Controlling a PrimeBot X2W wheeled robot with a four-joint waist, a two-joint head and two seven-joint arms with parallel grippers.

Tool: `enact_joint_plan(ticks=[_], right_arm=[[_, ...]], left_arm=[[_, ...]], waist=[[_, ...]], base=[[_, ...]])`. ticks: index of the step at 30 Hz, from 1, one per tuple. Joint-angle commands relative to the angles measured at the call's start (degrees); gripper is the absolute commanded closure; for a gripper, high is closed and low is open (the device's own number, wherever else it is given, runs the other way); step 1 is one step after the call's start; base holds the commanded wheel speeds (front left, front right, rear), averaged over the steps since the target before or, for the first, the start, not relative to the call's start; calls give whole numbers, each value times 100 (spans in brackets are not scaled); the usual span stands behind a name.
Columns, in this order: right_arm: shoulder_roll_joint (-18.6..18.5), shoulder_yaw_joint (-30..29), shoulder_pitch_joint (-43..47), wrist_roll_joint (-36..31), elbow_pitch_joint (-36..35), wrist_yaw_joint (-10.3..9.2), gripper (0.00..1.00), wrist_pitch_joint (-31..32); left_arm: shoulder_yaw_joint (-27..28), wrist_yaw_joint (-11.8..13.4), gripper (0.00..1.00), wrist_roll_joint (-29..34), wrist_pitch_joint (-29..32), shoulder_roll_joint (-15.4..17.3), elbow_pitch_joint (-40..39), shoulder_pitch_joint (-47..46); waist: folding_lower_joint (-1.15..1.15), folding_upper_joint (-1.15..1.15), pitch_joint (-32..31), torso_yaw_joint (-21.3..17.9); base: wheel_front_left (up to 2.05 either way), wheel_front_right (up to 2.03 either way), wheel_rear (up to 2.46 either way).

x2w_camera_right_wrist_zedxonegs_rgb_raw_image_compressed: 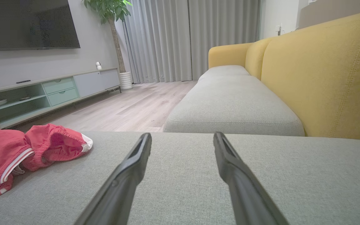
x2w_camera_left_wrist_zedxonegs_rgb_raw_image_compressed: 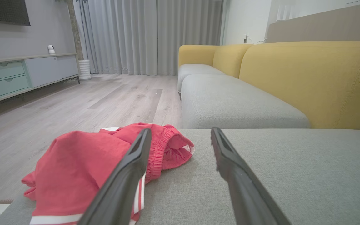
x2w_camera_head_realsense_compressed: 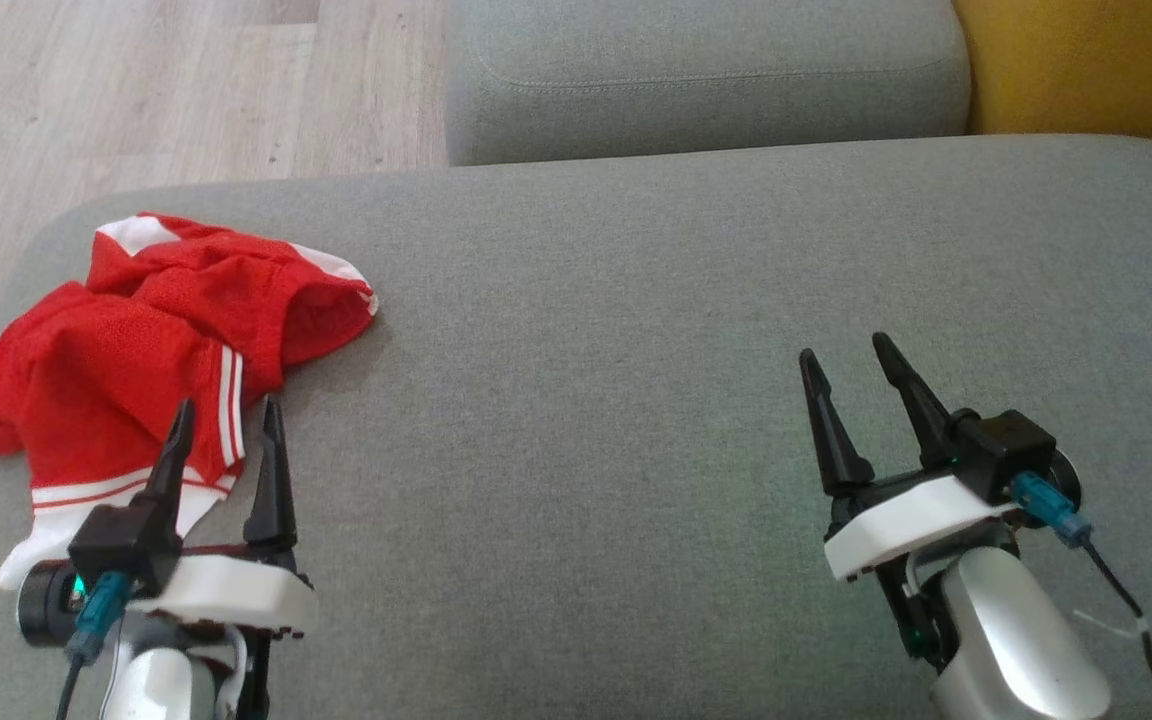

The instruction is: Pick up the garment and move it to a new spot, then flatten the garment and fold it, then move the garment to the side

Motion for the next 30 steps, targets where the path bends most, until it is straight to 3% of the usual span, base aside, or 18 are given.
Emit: enact_joint_plan(ticks=[1, 30], right_arm=[[77, 102, -298, -21, -147, -4, 0, -69], [97, 128, -281, -83, -111, -4, 0, -69]], left_arm=[[181, 26, 0, 10, -71, 108, -209, -357], [155, 4, 0, -18, -71, 105, -78, -331]], waist=[[0, 0, -2, -3], [0, 0, -48, 6]], base=[[0, 0, 0], [0, 0, 0]])
